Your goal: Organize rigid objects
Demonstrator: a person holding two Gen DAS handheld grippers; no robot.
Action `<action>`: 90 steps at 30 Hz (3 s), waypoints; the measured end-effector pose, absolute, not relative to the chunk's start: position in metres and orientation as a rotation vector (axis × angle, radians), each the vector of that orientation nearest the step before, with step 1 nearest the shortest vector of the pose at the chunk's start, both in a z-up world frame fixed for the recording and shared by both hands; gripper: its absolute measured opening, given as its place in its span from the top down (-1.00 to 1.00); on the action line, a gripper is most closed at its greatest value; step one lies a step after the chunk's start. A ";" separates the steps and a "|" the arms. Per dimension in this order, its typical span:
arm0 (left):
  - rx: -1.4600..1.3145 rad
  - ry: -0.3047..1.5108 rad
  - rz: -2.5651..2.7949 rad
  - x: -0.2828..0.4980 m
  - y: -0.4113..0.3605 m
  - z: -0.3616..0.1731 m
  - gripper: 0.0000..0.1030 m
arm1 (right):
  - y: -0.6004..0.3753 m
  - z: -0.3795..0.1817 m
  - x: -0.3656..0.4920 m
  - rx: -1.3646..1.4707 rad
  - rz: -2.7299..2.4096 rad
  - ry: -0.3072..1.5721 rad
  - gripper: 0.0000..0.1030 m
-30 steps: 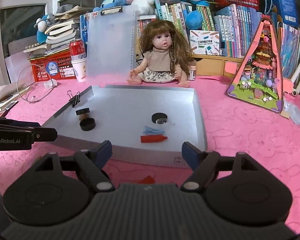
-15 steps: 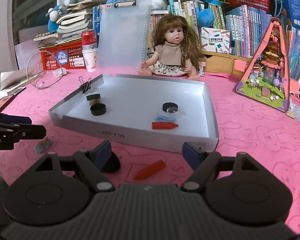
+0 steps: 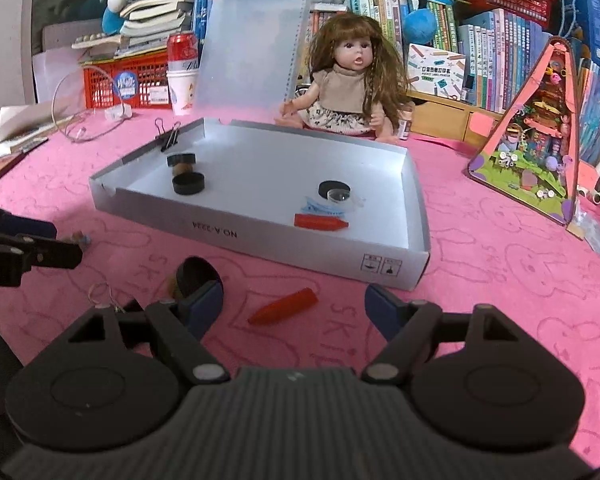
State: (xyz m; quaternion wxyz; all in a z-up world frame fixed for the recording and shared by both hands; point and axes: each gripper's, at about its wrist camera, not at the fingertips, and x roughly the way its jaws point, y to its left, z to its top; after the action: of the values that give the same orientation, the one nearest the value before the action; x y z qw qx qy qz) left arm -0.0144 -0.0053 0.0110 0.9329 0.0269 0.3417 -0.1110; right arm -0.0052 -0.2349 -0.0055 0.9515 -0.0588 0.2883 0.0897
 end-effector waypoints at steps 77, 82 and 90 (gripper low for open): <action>0.051 0.525 -0.297 0.018 -0.026 0.051 0.85 | -0.259 -0.009 -0.017 -0.119 0.388 0.619 -0.14; 0.032 0.528 -0.264 0.065 -0.037 0.047 0.85 | -0.257 -0.011 -0.017 -0.115 0.382 0.620 -0.14; 0.011 0.607 -0.222 0.099 -0.037 0.022 0.76 | -0.259 -0.012 -0.015 -0.099 0.384 0.615 -0.15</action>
State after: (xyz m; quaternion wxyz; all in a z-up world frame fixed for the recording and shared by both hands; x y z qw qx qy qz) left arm 0.0995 -0.0366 0.0224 0.9482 0.0053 0.2984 -0.1090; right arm -0.0151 -0.2588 -0.0118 0.9337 -0.0485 0.3009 0.1878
